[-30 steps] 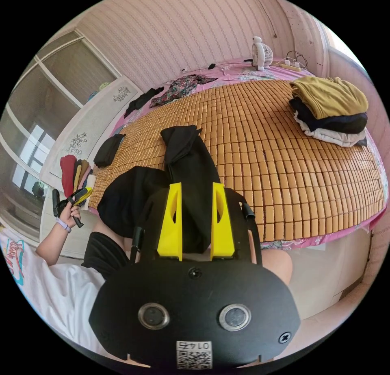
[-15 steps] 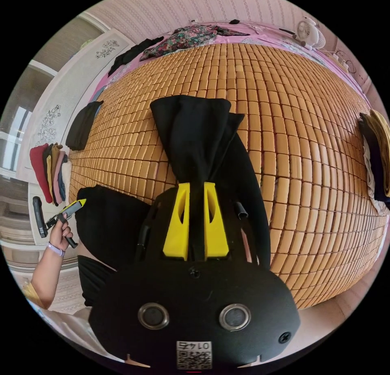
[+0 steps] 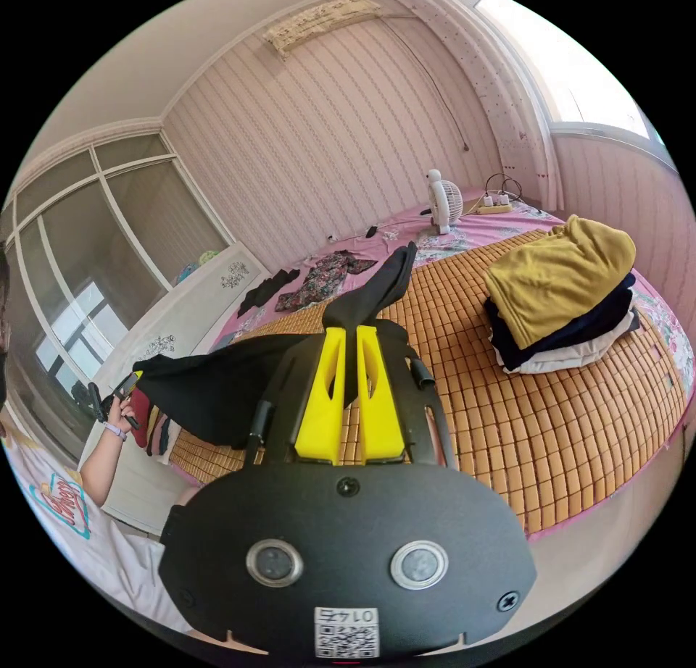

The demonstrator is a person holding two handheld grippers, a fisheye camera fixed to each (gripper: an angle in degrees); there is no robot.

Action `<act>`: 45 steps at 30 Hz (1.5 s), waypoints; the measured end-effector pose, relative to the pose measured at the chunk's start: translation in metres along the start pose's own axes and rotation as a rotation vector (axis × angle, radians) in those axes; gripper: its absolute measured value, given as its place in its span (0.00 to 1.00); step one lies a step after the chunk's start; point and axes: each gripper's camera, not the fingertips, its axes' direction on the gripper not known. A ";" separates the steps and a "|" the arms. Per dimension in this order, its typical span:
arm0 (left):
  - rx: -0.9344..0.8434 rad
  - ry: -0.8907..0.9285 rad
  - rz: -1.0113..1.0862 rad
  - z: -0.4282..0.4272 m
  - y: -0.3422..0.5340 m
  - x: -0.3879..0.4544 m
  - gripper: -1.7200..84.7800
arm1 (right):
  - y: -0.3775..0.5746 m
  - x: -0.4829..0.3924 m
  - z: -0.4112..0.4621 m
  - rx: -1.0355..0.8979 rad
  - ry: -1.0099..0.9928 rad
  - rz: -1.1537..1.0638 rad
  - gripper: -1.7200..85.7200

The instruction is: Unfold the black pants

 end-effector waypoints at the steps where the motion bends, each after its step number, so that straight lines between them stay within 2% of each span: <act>1: 0.017 -0.016 -0.010 -0.011 0.004 -0.009 0.06 | 0.021 0.013 -0.007 -0.042 0.054 0.015 0.05; 5: -0.080 -0.042 -0.168 -0.015 0.041 -0.053 0.06 | 0.103 0.073 -0.014 -0.242 0.252 0.209 0.06; 7: -0.221 -0.081 -0.271 -0.001 0.075 -0.083 0.06 | 0.130 0.092 -0.019 -0.275 0.300 0.307 0.07; 10: -0.306 -0.125 -0.441 0.003 0.112 -0.109 0.07 | 0.148 0.103 -0.018 -0.280 0.248 0.404 0.08; 13: -0.259 -0.128 -0.541 -0.003 0.129 -0.114 0.08 | 0.137 0.093 -0.001 -0.285 0.204 0.358 0.10; 16: -0.293 -0.113 -0.588 0.007 0.131 -0.114 0.10 | 0.112 0.080 0.036 -0.312 0.111 0.309 0.11; 21: -0.381 -0.197 -0.536 0.040 0.120 -0.103 0.14 | 0.066 0.050 0.115 -0.368 0.067 0.229 0.14; 24: -0.514 -0.273 -0.485 0.072 0.115 -0.095 0.12 | 0.052 0.041 0.173 -0.451 0.163 0.234 0.15; 26: -0.637 -0.327 -0.427 0.095 0.116 -0.090 0.10 | 0.059 0.033 0.216 -0.565 0.298 0.169 0.14; 28: -0.685 -0.477 -0.264 0.111 0.110 -0.072 0.09 | 0.065 0.015 0.223 -0.517 0.442 0.016 0.12; 30: -0.713 -0.509 -0.228 0.121 0.105 -0.065 0.08 | 0.066 0.010 0.225 -0.531 0.446 -0.031 0.09; 31: -0.731 -0.514 -0.201 0.127 0.102 -0.063 0.07 | 0.060 0.012 0.219 -0.533 0.394 -0.012 0.07; 33: -0.737 -0.484 -0.194 0.133 0.098 -0.063 0.06 | 0.047 0.017 0.187 -0.410 0.259 0.064 0.05; 35: -0.729 -0.440 -0.226 0.135 0.095 -0.066 0.05 | 0.043 0.014 0.113 -0.152 0.073 0.128 0.03; 38: -0.714 -0.381 -0.250 0.138 0.094 -0.069 0.03 | 0.088 0.010 0.018 0.066 -0.037 0.115 0.03; 41: -0.697 -0.364 -0.255 0.142 0.094 -0.065 0.02 | 0.156 0.033 -0.034 -0.011 0.087 0.272 0.03; 45: -0.718 -0.374 -0.233 0.151 0.091 -0.055 0.02 | 0.221 0.051 -0.046 -0.208 0.211 0.427 0.03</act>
